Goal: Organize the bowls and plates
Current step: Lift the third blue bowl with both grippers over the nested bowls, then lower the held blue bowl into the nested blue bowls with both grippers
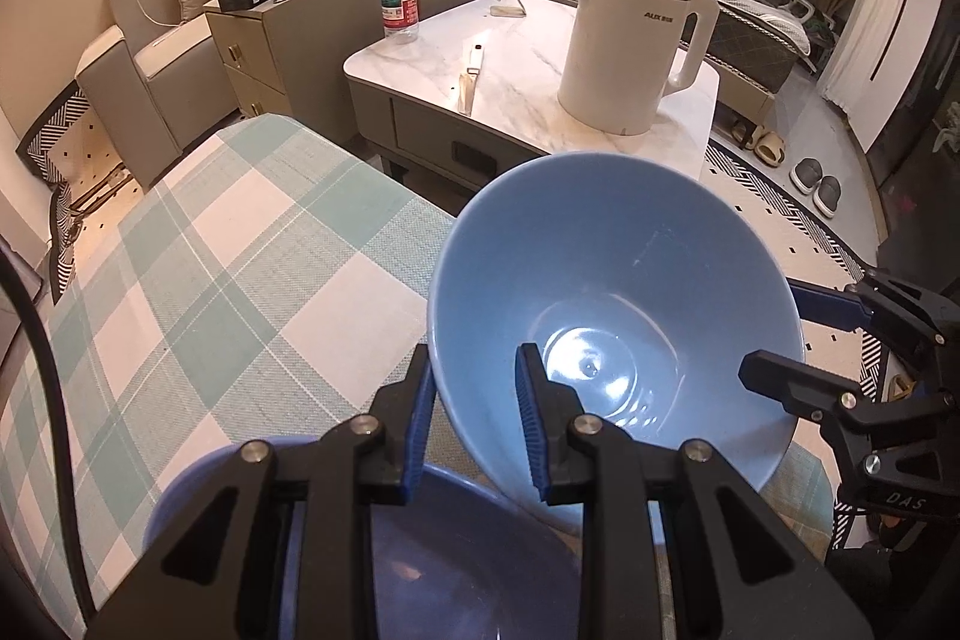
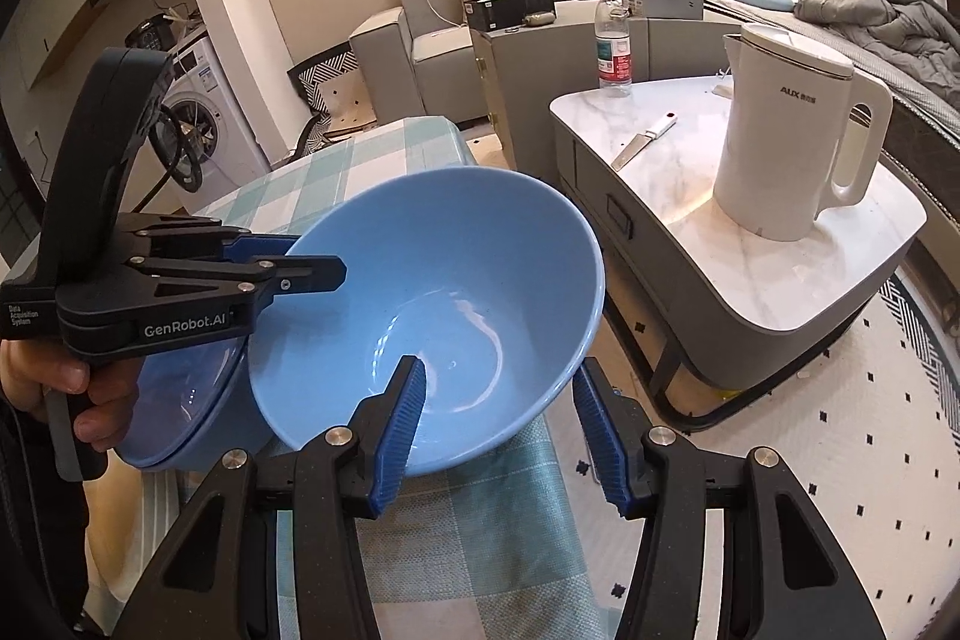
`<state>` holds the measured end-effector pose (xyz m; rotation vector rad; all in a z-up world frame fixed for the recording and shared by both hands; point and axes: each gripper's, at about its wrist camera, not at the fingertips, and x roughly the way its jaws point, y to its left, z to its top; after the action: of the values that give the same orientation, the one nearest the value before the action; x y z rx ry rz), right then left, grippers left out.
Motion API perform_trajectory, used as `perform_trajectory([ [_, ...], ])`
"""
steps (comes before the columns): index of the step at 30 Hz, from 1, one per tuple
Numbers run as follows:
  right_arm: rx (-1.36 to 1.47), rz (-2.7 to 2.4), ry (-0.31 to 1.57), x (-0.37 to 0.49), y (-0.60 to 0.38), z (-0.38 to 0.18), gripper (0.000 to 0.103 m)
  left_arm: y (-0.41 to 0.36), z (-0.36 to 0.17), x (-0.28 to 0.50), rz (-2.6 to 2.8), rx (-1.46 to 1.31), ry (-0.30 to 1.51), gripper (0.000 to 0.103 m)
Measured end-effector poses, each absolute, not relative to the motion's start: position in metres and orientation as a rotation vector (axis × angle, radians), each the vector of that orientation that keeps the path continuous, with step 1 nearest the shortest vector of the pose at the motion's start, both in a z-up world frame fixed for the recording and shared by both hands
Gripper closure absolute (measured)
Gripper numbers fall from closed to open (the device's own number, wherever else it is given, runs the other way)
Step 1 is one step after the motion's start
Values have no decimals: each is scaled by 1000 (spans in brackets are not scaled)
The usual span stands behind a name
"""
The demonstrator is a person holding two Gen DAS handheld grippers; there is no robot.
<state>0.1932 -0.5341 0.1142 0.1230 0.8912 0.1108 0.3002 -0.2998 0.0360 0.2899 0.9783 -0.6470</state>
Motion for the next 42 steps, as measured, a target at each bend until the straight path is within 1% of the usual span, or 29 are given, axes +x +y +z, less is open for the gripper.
perform_trajectory([
  [14, 109, 106, 853, 183, -531, 126, 50, -292, 55, 291, -664, 252, 932, 78],
  [42, 41, 150, 734, 156, -494, 183, 50, -251, 112, 260, -631, 160, 797, 78],
])
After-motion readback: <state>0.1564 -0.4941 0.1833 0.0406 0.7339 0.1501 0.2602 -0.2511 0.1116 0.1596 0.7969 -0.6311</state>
